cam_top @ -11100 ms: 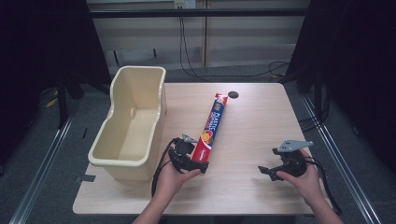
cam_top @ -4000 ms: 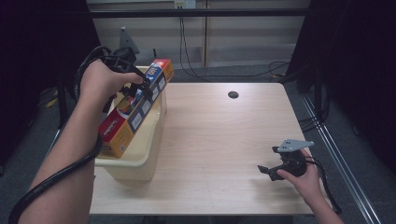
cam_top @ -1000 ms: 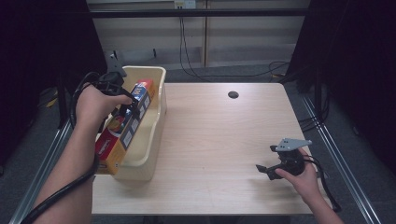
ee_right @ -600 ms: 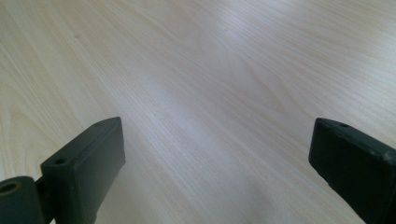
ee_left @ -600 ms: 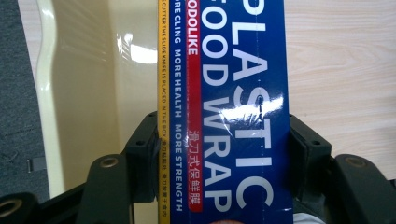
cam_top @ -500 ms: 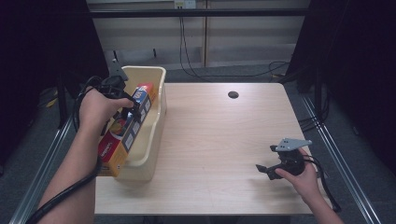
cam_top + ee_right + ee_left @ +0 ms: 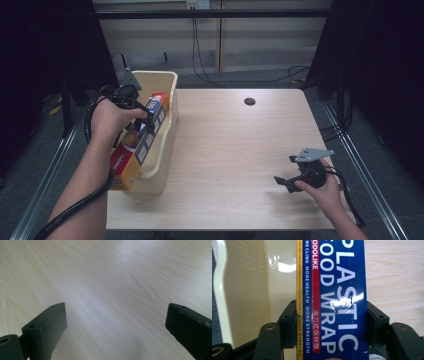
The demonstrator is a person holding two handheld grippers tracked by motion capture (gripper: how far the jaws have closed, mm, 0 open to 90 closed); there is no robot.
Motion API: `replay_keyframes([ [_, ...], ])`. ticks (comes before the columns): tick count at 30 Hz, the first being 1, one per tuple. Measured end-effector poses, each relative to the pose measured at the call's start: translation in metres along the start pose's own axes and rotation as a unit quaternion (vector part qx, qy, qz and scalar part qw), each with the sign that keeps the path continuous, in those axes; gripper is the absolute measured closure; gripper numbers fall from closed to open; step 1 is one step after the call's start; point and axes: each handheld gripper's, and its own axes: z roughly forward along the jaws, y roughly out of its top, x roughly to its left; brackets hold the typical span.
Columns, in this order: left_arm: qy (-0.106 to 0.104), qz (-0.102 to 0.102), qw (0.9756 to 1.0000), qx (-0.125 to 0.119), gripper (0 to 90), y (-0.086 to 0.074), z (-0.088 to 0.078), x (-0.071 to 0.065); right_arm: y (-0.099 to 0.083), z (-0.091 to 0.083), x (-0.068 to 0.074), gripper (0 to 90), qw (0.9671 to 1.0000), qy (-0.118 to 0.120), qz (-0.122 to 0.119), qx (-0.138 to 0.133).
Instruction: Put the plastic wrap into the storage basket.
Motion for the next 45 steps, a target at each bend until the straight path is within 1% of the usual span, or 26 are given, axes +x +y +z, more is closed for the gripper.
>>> replay_keyframes([
  [3,0.001,-0.002,1.0000,0.001,40.4,0.000,0.001,0.000,0.000,0.000,0.000,3.6,1.0000,0.000,0.000,0.000],
  [5,-0.003,-0.007,1.0000,0.003,40.4,0.000,0.002,0.001,0.000,0.000,0.000,3.6,1.0000,-0.001,0.000,0.000],
  [12,0.002,-0.008,1.0000,0.004,40.4,-0.001,0.006,0.004,0.000,0.000,0.000,3.6,1.0000,0.001,-0.002,0.000],
  [14,-0.002,-0.010,0.9999,0.006,40.4,-0.001,0.007,0.005,0.000,0.000,0.000,3.6,1.0000,0.000,-0.002,-0.001],
  [16,0.002,-0.006,1.0000,0.006,40.4,-0.001,0.009,0.006,0.000,0.000,0.001,3.6,1.0000,0.001,-0.002,0.000],
  [17,-0.002,-0.010,0.9999,0.007,40.4,-0.001,0.010,0.006,0.000,0.000,0.000,3.6,1.0000,0.001,-0.002,0.000],
  [19,-0.003,-0.011,0.9999,0.007,40.4,-0.001,0.011,0.007,0.000,0.000,0.000,3.6,1.0000,0.001,-0.001,0.000],
  [21,0.000,-0.006,0.9999,0.008,40.4,-0.001,0.012,0.007,0.000,0.000,0.000,3.6,1.0000,0.001,-0.002,0.000],
  [23,-0.002,-0.011,0.9999,0.009,40.4,-0.001,0.013,0.007,0.000,0.000,0.000,3.6,1.0000,0.001,-0.002,0.000],
  [27,-0.002,-0.014,0.9998,0.010,40.4,-0.001,0.015,0.008,0.000,0.000,0.000,3.6,1.0000,0.001,-0.002,-0.001],
  [29,-0.002,-0.012,0.9999,0.012,40.3,-0.001,0.016,0.009,0.000,0.000,0.000,3.6,1.0000,0.001,-0.002,-0.001],
  [30,0.000,-0.015,0.9998,0.011,40.3,-0.001,0.016,0.009,0.000,0.000,0.000,3.6,1.0000,0.001,-0.002,-0.001],
  [33,0.001,-0.014,0.9998,0.015,40.3,-0.001,0.019,0.009,0.000,0.000,0.000,3.6,1.0000,0.000,-0.002,0.000],
  [35,-0.002,-0.019,0.9997,0.015,40.3,-0.001,0.020,0.009,0.000,0.000,0.000,3.6,1.0000,0.001,-0.002,0.000],
  [36,0.001,-0.017,0.9998,0.013,40.3,0.000,0.021,0.010,0.000,0.000,0.000,3.6,1.0000,0.001,-0.002,-0.001],
  [38,-0.001,-0.018,0.9997,0.014,40.3,0.000,0.023,0.010,0.000,0.000,0.000,3.6,1.0000,0.001,-0.002,0.000],
  [40,0.002,-0.018,0.9997,0.015,40.3,0.000,0.024,0.011,0.000,0.000,0.000,3.6,1.0000,0.001,-0.003,0.000],
  [42,-0.001,-0.021,0.9997,0.015,40.3,-0.001,0.025,0.011,0.000,0.000,0.000,3.6,1.0000,0.001,-0.002,0.000],
  [44,0.001,-0.016,0.9997,0.017,40.3,0.000,0.026,0.012,0.000,0.000,0.001,3.6,1.0000,0.002,-0.002,-0.001],
  [45,-0.001,-0.020,0.9997,0.015,40.3,-0.001,0.027,0.012,0.000,0.000,0.001,3.6,1.0000,0.001,-0.002,0.000],
])
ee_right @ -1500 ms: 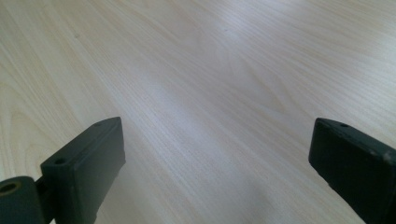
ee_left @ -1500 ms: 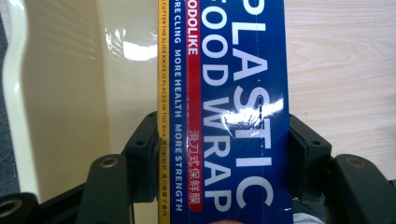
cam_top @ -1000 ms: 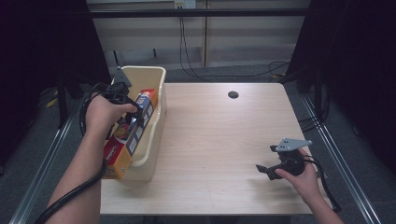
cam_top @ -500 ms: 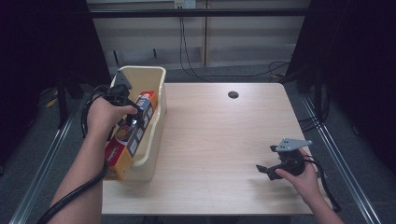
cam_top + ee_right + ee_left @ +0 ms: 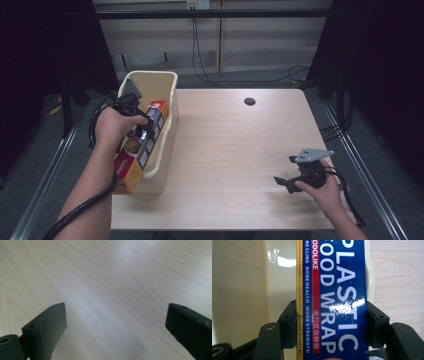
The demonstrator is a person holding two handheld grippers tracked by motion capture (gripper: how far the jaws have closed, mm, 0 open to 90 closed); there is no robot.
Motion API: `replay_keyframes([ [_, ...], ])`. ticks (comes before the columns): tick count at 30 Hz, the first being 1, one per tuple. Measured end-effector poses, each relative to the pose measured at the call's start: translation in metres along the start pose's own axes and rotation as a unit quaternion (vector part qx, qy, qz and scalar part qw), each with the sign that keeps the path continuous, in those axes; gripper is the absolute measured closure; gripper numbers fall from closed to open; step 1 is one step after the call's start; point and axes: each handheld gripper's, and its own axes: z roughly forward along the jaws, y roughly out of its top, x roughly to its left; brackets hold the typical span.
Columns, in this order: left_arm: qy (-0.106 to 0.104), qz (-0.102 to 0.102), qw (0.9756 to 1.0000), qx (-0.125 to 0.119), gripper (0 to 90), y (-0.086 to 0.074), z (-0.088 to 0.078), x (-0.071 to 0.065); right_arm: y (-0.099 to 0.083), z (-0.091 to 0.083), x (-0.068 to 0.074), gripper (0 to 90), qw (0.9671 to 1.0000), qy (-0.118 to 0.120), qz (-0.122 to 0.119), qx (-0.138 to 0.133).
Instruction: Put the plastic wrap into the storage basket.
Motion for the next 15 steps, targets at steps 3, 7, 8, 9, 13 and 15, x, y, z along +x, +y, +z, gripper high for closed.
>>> replay_keyframes([
  [3,0.001,-0.003,1.0000,0.003,40.3,0.0001,0.0021,-0.0004,0.0000,0.0000,-0.0002,3.6,1.0000,0.000,-0.001,0.000],
  [7,-0.005,-0.003,1.0000,0.005,40.2,0.0003,0.0058,-0.0004,-0.0001,-0.0002,-0.0001,3.6,1.0000,-0.001,-0.001,0.000],
  [8,-0.002,0.002,1.0000,0.007,40.2,0.0008,0.0061,0.0002,-0.0001,-0.0001,-0.0002,3.6,1.0000,-0.001,-0.001,0.000],
  [9,-0.002,-0.002,1.0000,0.008,40.2,0.0007,0.0066,-0.0006,-0.0001,-0.0001,-0.0003,3.6,1.0000,-0.001,0.000,-0.001],
  [13,-0.001,-0.004,1.0000,0.008,40.2,0.0009,0.0079,-0.0015,-0.0002,-0.0003,-0.0002,3.6,1.0000,-0.001,0.000,-0.001],
  [15,0.001,-0.002,1.0000,0.008,40.2,0.0011,0.0083,-0.0011,-0.0002,-0.0002,-0.0004,3.6,1.0000,-0.001,0.000,-0.001],
])
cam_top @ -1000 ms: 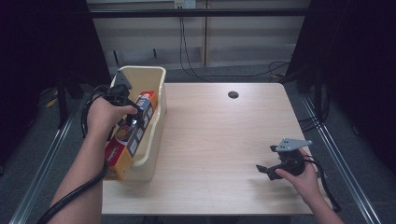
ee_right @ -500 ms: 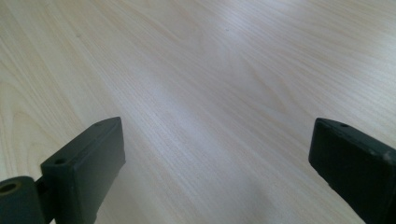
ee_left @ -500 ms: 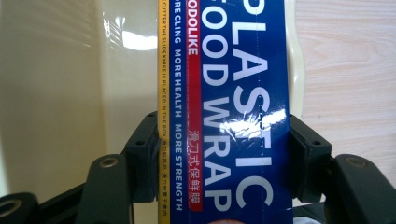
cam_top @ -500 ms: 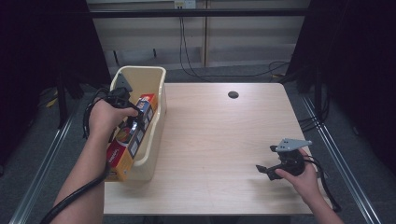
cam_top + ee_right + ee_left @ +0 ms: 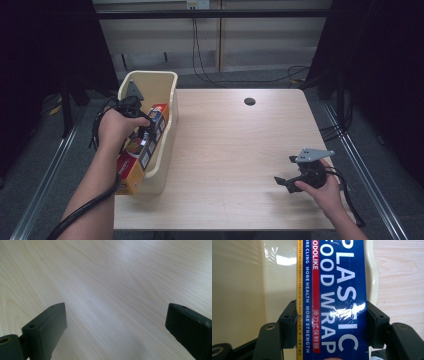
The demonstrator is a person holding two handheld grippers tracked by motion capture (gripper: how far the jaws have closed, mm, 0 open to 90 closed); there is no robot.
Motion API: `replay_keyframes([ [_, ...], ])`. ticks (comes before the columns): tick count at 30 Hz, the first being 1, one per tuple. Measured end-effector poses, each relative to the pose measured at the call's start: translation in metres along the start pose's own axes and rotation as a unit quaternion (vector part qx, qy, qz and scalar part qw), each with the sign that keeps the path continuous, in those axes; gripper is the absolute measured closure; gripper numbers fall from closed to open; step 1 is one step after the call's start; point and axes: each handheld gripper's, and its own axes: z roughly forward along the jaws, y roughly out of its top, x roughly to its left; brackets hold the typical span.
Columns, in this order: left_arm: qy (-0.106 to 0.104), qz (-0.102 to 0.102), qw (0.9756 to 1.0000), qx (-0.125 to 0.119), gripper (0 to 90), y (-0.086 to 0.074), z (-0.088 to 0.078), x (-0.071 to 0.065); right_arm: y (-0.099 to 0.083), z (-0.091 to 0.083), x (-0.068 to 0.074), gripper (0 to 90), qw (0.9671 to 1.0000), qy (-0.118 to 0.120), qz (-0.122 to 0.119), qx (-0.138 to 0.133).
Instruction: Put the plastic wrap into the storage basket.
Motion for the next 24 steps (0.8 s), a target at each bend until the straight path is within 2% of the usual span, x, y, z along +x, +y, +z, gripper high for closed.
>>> replay_keyframes([
  [17,-0.004,-0.011,0.9999,0.012,39.9,0.003,0.010,0.000,0.000,0.001,0.001,3.6,1.0000,0.003,0.000,0.003],
  [18,-0.002,-0.008,0.9998,0.015,39.9,0.003,0.011,0.001,0.000,0.001,0.001,3.6,1.0000,0.005,-0.002,0.001],
  [19,0.004,-0.011,0.9999,0.009,39.9,0.003,0.012,0.000,0.000,0.001,0.000,3.6,1.0000,0.004,-0.002,0.001],
  [20,-0.003,-0.014,0.9998,0.014,39.9,0.004,0.013,0.001,0.000,0.001,0.001,3.6,1.0000,0.002,0.000,0.002],
  [24,-0.003,-0.013,0.9998,0.017,39.8,0.004,0.015,0.001,0.000,0.001,0.001,3.5,1.0000,0.002,0.000,0.003],
])
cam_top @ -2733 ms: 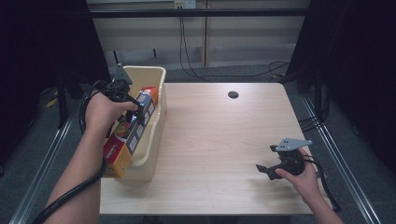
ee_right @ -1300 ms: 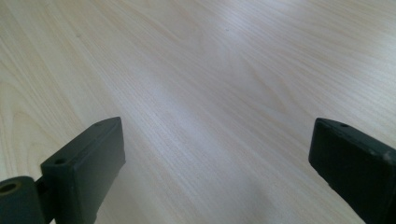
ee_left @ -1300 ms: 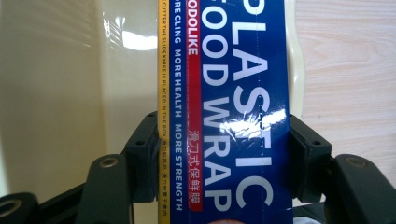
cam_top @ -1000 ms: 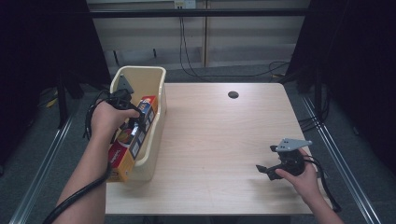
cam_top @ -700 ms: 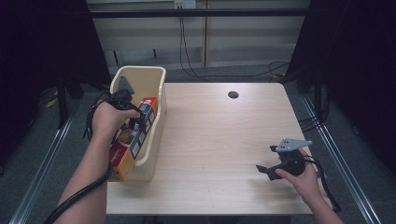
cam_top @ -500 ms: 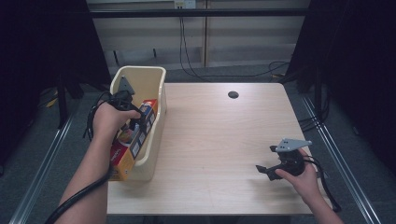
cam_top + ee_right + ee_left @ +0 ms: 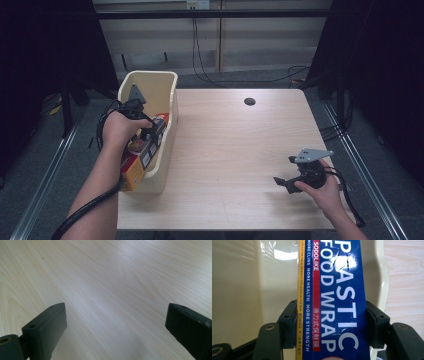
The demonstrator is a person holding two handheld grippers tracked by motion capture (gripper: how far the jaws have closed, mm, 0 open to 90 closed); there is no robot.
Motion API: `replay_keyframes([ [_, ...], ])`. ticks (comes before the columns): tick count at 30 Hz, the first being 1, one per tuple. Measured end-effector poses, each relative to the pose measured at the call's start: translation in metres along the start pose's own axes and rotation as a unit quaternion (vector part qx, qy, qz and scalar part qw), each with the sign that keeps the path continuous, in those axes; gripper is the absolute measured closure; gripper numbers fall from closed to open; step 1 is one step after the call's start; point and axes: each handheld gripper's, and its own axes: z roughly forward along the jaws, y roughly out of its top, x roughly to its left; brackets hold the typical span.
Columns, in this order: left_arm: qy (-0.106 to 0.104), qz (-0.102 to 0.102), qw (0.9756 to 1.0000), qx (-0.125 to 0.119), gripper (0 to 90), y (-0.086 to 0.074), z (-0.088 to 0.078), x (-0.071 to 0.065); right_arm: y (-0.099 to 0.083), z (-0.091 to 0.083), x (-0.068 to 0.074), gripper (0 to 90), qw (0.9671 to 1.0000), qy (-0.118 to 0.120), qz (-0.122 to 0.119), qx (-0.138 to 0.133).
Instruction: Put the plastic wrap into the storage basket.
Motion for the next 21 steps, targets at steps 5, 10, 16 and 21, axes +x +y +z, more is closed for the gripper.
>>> replay_keyframes([
  [5,0.000,0.002,1.0000,0.006,39.8,0.0016,0.0030,0.0005,-0.0001,0.0002,-0.0003,3.6,1.0000,0.003,-0.002,-0.001],
  [10,0.000,-0.001,1.0000,0.006,39.7,0.0022,0.0054,-0.0004,-0.0002,0.0003,0.0004,3.6,1.0000,0.003,0.001,0.001],
  [16,0.004,-0.002,1.0000,0.005,39.6,0.0021,0.0072,-0.0007,-0.0004,0.0000,0.0003,3.6,1.0000,0.000,0.000,0.000],
  [21,0.002,0.000,0.9999,0.010,39.4,0.0022,0.0075,0.0005,-0.0005,-0.0003,0.0005,3.5,1.0000,-0.003,0.001,0.000],
])
